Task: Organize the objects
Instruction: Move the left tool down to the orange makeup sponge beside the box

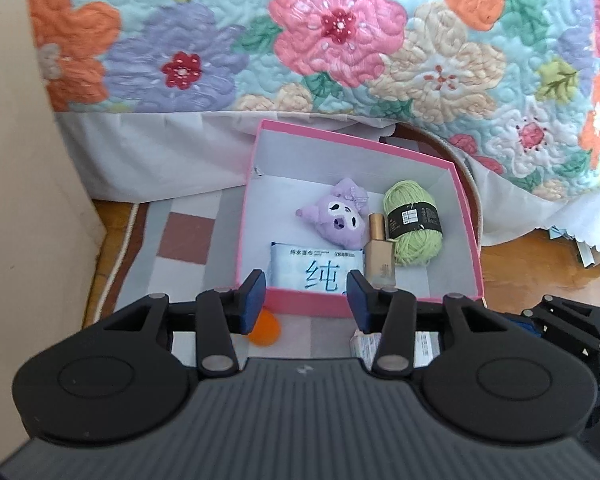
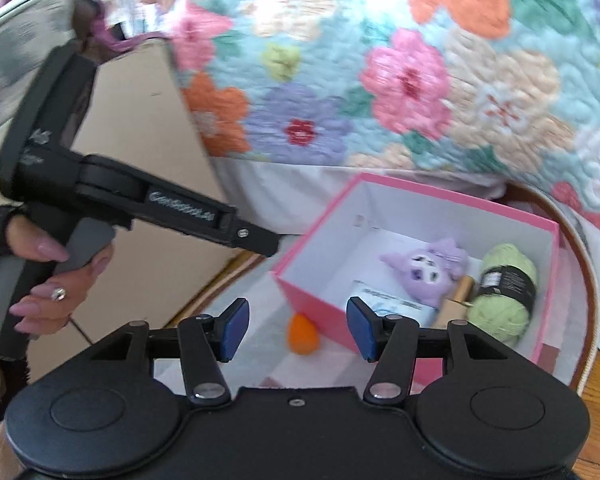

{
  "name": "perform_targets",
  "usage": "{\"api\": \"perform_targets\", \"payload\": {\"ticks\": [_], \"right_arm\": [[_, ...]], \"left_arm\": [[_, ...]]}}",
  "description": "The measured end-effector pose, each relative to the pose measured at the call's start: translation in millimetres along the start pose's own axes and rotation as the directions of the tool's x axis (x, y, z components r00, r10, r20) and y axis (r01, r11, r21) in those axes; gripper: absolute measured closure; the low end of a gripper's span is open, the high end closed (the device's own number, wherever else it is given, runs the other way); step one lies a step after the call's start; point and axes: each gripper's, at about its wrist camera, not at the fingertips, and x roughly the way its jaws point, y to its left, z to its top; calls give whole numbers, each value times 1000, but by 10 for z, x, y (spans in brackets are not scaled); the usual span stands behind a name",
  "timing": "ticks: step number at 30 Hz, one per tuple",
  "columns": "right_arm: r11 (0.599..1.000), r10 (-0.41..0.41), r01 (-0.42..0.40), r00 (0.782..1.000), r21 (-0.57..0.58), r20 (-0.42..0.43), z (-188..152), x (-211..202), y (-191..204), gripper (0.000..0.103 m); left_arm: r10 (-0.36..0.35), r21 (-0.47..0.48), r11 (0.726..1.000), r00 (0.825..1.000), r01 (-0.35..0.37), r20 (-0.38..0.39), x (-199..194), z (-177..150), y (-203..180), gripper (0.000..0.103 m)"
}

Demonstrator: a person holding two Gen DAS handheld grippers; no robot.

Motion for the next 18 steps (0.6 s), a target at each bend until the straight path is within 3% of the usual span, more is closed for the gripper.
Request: {"api": "perform_targets", "payload": {"ticks": [9, 18], "right_arm": [[984, 46, -49, 999, -174, -21, -87, 126, 515, 42], [972, -11, -7, 997, -235, -77, -253, 757, 542, 41]], "left_arm": [[-34, -33, 999, 999, 35, 14, -76, -250, 257, 59], [-74, -74, 994, 997, 76, 29, 324, -460, 534, 59]]}}
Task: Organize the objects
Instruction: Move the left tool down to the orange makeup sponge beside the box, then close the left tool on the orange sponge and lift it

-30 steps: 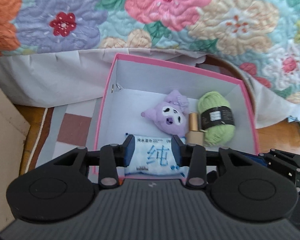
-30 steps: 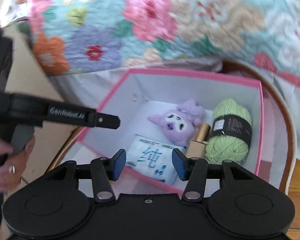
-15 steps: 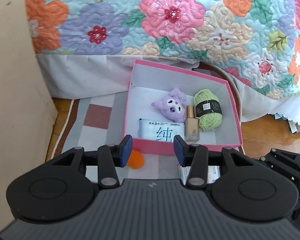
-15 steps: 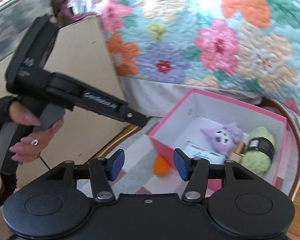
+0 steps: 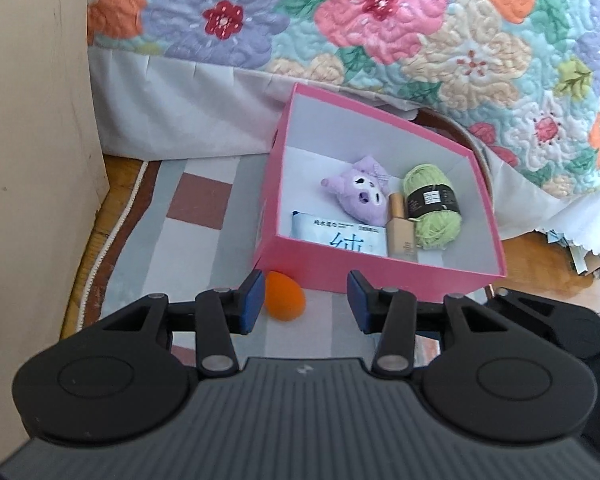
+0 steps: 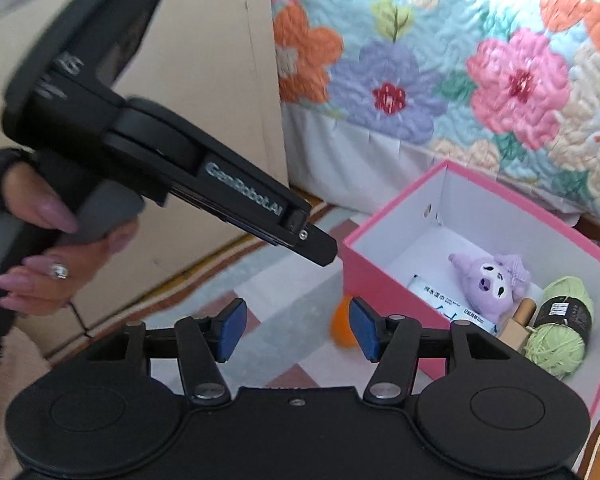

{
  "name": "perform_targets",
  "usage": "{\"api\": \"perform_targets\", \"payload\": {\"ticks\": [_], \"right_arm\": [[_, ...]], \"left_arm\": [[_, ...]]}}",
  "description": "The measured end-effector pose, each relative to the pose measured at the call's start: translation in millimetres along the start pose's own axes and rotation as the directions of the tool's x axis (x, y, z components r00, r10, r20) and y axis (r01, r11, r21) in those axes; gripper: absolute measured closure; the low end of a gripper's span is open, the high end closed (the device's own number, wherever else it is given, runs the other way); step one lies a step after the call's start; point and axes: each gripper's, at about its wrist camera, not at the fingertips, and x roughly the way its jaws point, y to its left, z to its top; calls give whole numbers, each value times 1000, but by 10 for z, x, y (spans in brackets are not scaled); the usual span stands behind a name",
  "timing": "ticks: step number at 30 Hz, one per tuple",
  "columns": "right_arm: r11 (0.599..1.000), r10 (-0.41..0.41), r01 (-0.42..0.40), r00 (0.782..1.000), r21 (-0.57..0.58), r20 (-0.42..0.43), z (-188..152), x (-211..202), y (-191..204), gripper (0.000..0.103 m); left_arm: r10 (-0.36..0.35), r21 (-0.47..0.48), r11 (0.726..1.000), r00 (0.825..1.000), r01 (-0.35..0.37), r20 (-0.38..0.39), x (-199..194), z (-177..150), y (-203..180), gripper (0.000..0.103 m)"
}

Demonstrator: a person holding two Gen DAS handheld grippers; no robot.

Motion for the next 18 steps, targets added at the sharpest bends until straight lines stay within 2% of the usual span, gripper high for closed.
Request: {"api": "perform_targets", "payload": {"ticks": [8, 14, 18], "right_arm": [[996, -50, 55, 996, 70, -75, -176, 662, -232, 41], [986, -72, 87, 991, 142, -109, -302, 959, -392, 41], [983, -68, 84, 992, 161, -102, -397, 1094, -410, 41]], "left_arm": [[-41, -43, 998, 999, 41, -4, 453, -146, 256, 59], [-61, -57, 997, 998, 61, -12, 766, -237, 404, 60], [-82, -84, 993, 997, 81, -9, 955, -285, 496, 62]]}}
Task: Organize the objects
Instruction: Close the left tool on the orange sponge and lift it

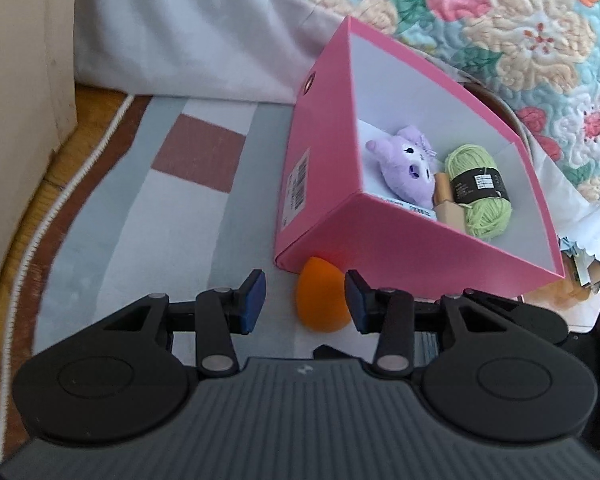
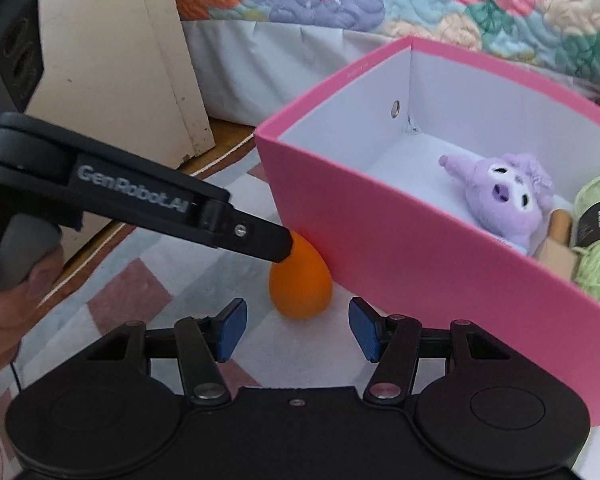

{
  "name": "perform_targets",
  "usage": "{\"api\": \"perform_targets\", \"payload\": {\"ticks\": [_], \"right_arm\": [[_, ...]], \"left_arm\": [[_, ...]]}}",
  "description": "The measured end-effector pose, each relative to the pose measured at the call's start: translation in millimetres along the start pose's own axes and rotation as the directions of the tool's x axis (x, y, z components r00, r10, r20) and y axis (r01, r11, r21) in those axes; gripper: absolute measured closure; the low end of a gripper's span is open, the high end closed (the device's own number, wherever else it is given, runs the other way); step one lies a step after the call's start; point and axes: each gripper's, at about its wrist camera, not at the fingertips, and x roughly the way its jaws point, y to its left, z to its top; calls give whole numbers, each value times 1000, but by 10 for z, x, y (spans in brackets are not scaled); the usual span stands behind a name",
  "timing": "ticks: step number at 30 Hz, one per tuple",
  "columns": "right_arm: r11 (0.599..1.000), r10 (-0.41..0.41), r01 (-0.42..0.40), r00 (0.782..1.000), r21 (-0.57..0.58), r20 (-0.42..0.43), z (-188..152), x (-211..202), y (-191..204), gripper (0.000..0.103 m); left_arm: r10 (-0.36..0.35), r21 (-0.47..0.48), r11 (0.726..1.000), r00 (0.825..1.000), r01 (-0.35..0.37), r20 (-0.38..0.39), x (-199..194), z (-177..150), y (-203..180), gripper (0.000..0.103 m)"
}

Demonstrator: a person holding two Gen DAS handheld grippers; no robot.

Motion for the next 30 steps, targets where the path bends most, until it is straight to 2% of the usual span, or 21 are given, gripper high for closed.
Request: {"api": "perform_targets", "payload": {"ticks": [5, 6, 7, 8, 13, 22, 26, 30], "right_arm": [[1000, -13, 13, 1000, 0, 20, -14, 144, -4, 44], [1000, -15, 15, 1000, -2, 24, -10, 158, -9, 48], [1000, -16, 16, 999, -5, 28, 9, 180, -20, 58], [1000, -4, 4, 1000, -11, 25, 13, 188, -26, 61], [999, -17, 18, 1000, -40, 21, -12, 73, 27, 62], [999, 29, -29, 1000, -25, 1, -189, -544, 203, 62], [999, 32, -32, 999, -13, 34, -143, -927, 203, 62], [999, 32, -32, 996, -7, 79, -48, -1312, 129, 62]], "left_arm": [[-41, 4, 999, 999, 41, 12, 82, -34, 6, 69], [-42, 15, 999, 999, 42, 13, 92, -46, -12, 73], [-47, 20, 999, 999, 46, 16, 96, -56, -26, 76], [-53, 22, 998, 998, 53, 17, 98, -64, -36, 78], [-83, 14, 996, 997, 83, 5, 14, -139, -88, 79], [-80, 59, 995, 996, 82, -40, -443, -355, -464, 79], [-76, 157, 985, 997, 74, 8, -705, -376, -803, 79], [-101, 180, 979, 994, 92, 45, -919, -267, -1066, 79]]}}
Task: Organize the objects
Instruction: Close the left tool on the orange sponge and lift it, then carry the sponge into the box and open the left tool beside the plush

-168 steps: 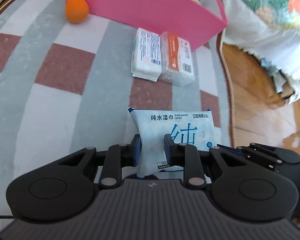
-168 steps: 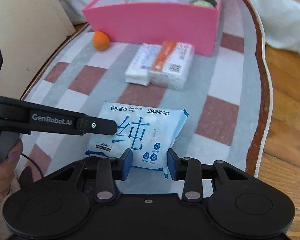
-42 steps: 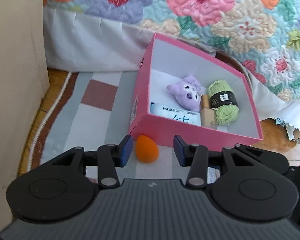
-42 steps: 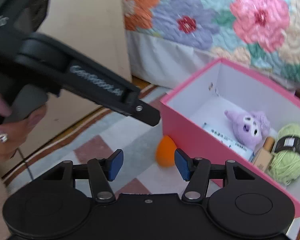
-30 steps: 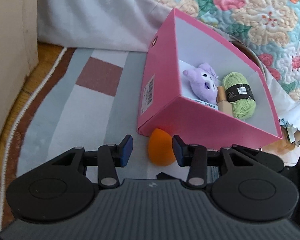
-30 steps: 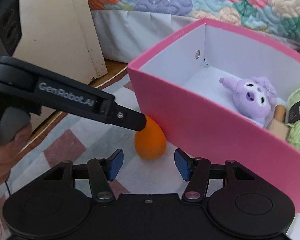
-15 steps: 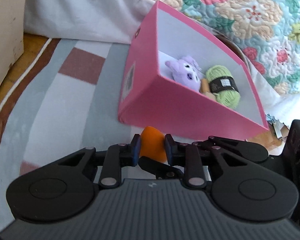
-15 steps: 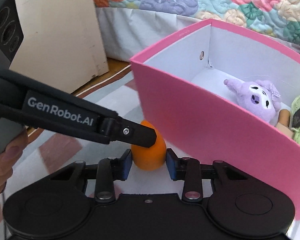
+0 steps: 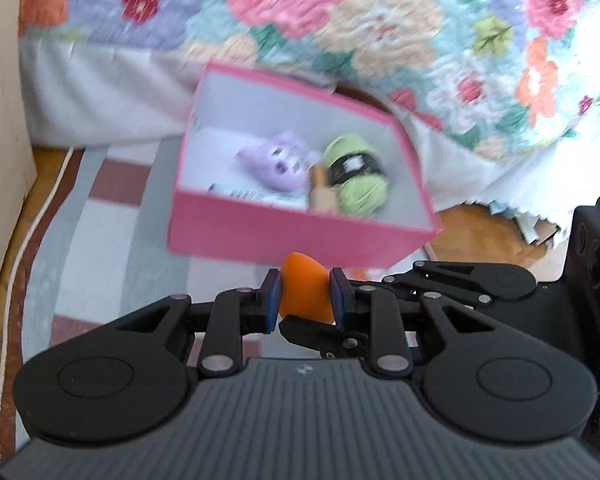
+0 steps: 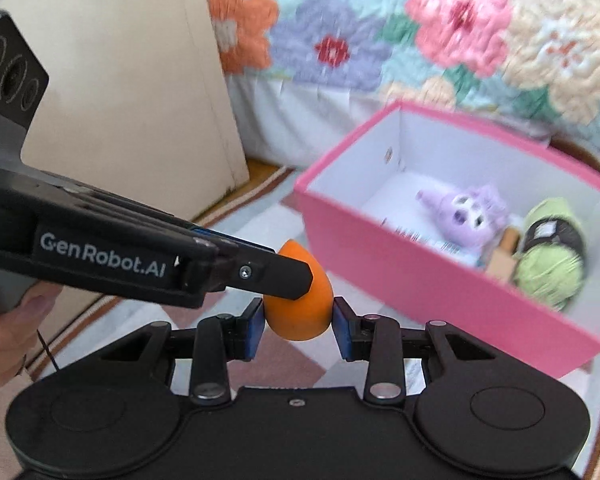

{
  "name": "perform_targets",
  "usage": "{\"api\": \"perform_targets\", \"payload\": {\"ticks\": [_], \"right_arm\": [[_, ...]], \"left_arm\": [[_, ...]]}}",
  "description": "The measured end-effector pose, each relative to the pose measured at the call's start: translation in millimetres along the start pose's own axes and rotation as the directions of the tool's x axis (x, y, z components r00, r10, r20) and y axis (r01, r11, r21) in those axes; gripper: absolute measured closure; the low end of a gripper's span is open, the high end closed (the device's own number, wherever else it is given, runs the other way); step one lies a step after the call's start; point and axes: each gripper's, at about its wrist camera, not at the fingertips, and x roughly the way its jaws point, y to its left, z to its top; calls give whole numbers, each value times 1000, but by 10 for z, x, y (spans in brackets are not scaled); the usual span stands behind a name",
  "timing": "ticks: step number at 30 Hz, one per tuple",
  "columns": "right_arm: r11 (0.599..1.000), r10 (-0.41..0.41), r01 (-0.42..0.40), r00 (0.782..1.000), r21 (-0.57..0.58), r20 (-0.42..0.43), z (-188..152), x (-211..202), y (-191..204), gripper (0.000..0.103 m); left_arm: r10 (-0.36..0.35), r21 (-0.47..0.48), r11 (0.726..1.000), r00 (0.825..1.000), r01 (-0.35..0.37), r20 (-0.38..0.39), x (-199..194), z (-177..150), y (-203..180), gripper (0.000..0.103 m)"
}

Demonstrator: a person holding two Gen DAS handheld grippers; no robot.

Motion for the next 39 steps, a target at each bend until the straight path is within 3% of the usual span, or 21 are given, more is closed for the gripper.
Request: {"api": "perform_targets", "payload": {"ticks": [9, 15, 20, 26, 29, 32, 39], "right_arm": [[999, -34, 35, 993, -5, 115, 413, -478, -143, 62], [1000, -21, 19, 996, 24, 87, 778, -492, -360, 62], [999, 2, -2, 1000, 50, 3, 997, -115, -653, 62], [981, 68, -48, 992, 189, -104, 977, 543, -1082, 62], [939, 136, -79, 980, 335, -149, 862, 843, -1297, 62], [917, 170, -97, 972, 387, -160, 791, 1029, -1411, 62], [960, 122, -57, 967, 274, -225, 835, 1338, -1365, 62]], "left_arm": [[20, 107, 994, 998, -26, 61, -279, 516, -506, 79], [56, 84, 995, 998, -60, 42, -182, 999, -528, 79], [89, 16, 996, 996, -89, -10, 229, 1267, -302, 79], [119, -84, 989, 990, -125, -74, 885, 1268, 66, 78], [135, -145, 978, 984, -150, -114, 1149, 1215, 230, 78], [153, -184, 968, 983, -170, -103, 1264, 1141, 305, 79], [173, -206, 959, 978, -193, -113, 1520, 1138, 448, 79]]}}
